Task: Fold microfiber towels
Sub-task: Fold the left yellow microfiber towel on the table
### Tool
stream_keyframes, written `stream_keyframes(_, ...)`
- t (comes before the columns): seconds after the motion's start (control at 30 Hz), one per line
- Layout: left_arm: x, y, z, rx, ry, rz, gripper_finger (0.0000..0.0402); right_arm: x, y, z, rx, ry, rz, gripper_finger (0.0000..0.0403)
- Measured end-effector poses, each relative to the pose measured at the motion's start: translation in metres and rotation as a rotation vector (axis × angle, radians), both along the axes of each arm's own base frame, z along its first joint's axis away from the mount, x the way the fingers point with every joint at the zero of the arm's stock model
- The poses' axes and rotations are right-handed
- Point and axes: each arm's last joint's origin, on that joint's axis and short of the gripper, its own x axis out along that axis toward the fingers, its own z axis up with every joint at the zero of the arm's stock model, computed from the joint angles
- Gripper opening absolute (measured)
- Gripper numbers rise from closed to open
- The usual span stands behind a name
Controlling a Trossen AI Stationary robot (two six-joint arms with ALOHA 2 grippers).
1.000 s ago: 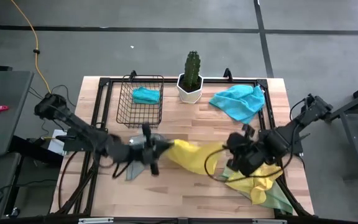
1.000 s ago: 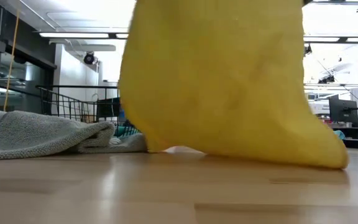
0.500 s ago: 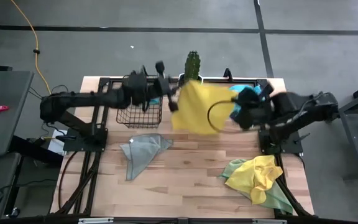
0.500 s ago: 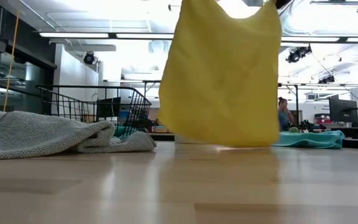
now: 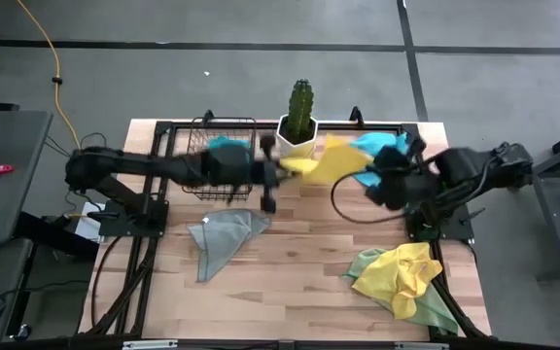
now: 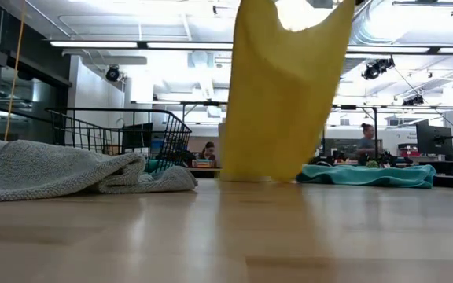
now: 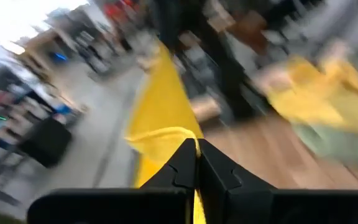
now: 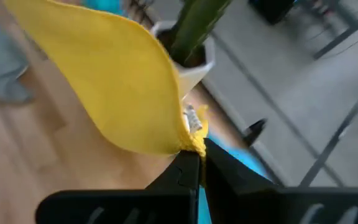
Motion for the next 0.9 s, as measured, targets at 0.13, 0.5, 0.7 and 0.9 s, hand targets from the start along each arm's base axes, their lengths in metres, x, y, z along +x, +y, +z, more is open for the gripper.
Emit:
stream_keyframes(0.13,-0.006,-0.027,-0.051,-0.059,0.024,-0.001,0.0000,0.005,0.021,-0.041,0.128,0.020,-0.002,0.0000)
stream_keyframes(0.5,-0.043,-0.126,-0.114,-0.227,0.057,-0.042,0.0000,0.003,0.096,-0.144,0.568,-0.069,0.111,0.0000)
stream_keyframes(0.7,-0.058,-0.158,-0.116,-0.233,0.026,0.026,0.0000,-0.004,0.120,-0.169,0.651,0.029,0.054,0.0000)
stream_keyframes(0.9,-0.058,-0.150,-0.114,-0.164,-0.034,0.201,0.0000,0.001,0.116,-0.165,0.558,0.026,0.013,0.0000)
